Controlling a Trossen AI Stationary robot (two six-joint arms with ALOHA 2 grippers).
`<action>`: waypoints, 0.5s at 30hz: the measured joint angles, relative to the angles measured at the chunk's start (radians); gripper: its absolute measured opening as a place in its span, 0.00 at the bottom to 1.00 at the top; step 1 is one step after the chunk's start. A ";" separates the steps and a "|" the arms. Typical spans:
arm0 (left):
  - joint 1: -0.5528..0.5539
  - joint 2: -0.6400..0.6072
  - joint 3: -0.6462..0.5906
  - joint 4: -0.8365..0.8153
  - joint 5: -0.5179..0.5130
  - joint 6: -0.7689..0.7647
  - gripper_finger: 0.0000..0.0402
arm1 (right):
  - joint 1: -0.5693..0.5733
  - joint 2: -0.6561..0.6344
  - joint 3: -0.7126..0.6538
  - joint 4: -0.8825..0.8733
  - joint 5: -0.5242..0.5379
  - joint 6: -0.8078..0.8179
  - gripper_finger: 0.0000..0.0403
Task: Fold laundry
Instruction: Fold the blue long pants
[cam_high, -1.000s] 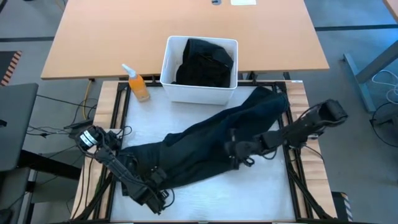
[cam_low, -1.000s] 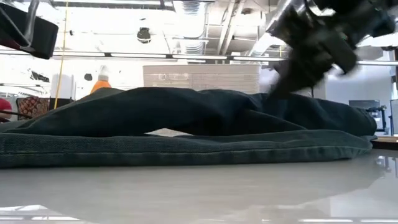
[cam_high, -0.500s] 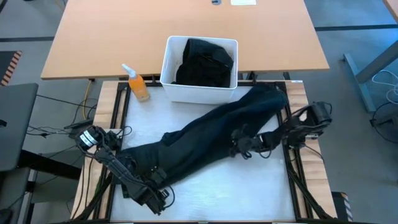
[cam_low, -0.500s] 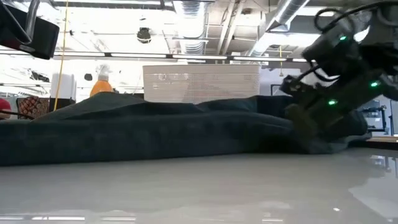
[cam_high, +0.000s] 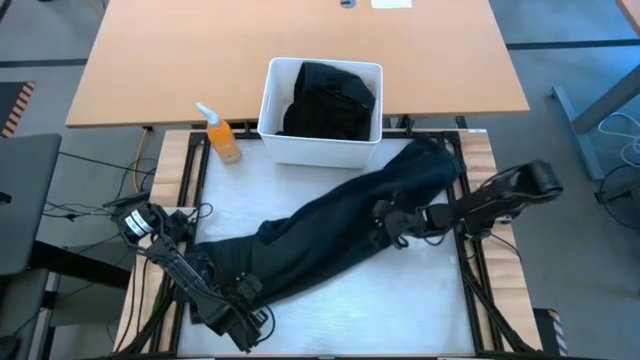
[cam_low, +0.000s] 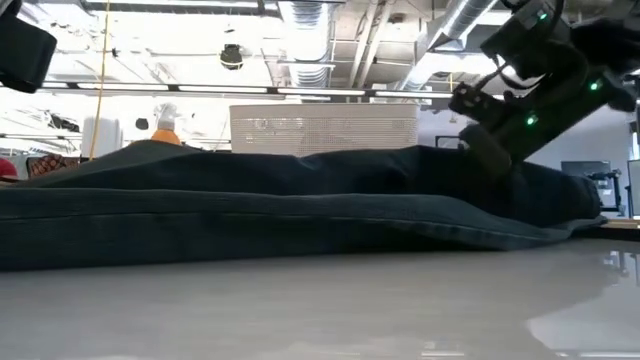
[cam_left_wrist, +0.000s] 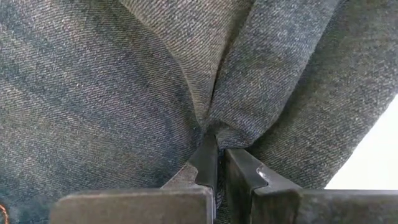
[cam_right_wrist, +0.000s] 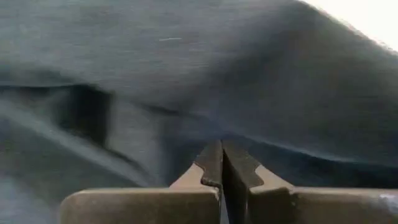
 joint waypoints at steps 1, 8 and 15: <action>-0.001 0.000 0.000 -0.002 0.003 -0.002 0.00 | -0.011 -0.024 -0.009 -0.029 0.004 0.020 0.06; -0.001 0.000 0.000 -0.012 0.019 -0.003 0.00 | -0.082 0.052 -0.087 0.155 -0.033 0.060 0.06; -0.027 -0.001 0.000 -0.017 0.045 -0.042 0.00 | -0.103 0.272 -0.064 0.290 -0.110 0.062 0.06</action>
